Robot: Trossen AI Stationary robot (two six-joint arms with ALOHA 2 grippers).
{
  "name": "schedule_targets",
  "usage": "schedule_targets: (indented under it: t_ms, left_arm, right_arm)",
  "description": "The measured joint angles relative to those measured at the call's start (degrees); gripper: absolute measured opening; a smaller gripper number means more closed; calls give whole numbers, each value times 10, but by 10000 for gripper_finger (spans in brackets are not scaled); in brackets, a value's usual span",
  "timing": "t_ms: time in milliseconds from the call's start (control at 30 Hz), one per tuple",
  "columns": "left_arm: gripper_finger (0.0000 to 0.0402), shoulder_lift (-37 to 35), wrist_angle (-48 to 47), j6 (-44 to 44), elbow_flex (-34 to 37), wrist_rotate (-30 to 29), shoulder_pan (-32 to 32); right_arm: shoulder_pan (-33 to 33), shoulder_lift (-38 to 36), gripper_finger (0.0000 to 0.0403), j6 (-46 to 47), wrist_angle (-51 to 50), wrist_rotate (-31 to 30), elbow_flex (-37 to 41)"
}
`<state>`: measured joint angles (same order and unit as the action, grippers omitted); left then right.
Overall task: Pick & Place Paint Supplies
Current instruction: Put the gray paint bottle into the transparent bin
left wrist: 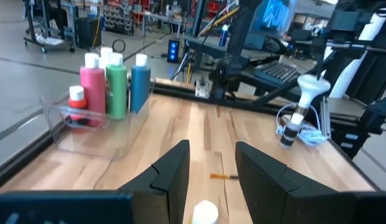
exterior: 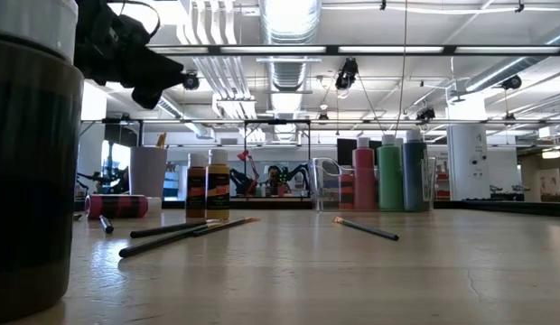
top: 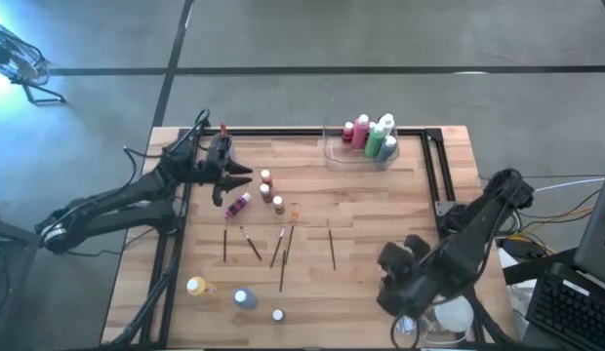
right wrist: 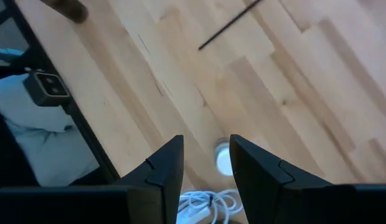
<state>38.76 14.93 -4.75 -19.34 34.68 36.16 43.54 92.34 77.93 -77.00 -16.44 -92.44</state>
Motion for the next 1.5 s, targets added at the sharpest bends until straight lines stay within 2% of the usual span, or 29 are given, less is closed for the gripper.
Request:
schedule_targets:
  t_ms: [267,400,900,1067,1200,1500]
  left_arm:
    - [135,0,0,18,9,0,0]
    - [135,0,2,22,8,0,0]
    - [135,0,5,21,8,0,0]
    - [135,0,5,21,8,0,0]
    - [135,0,5,20,8,0,0]
    - [135,0,5,19,8,0,0]
  right_arm:
    - [28,63,165,89,-1,37,0]
    - [34,81,185,144,-2,35,1]
    - [33,107,229,242,-32,33,23]
    - [31,107,238,252,-30,37,40]
    - [18,107,245,252,-30,82,59]
    - [-7,105,260,202,2,106,80]
